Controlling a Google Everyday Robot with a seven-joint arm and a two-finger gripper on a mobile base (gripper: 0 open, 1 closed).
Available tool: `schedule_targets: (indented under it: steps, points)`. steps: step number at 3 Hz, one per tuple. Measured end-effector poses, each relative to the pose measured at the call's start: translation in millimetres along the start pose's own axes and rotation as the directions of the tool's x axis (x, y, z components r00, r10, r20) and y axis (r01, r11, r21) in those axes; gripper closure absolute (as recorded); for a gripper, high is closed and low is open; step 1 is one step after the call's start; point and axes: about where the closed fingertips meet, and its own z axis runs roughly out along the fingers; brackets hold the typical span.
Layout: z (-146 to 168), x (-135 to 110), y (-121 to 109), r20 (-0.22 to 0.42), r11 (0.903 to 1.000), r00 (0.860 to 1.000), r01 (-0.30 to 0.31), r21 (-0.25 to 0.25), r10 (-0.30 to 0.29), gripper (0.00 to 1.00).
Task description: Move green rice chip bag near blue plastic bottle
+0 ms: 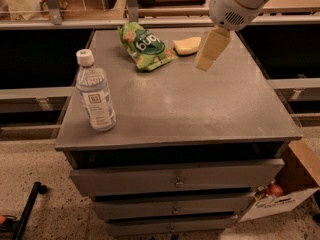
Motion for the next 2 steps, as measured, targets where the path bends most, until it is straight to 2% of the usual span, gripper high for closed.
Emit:
schedule_targets:
  steps: [1,2]
  points:
    - [20.4,-13.1,-4.9,0.068,0.9998,0.998,0.004,-0.020,-0.003,0.00]
    - [71.5,-34.1,-15.6,0.166,0.9988,0.985,-0.037,-0.034,0.042,0.00]
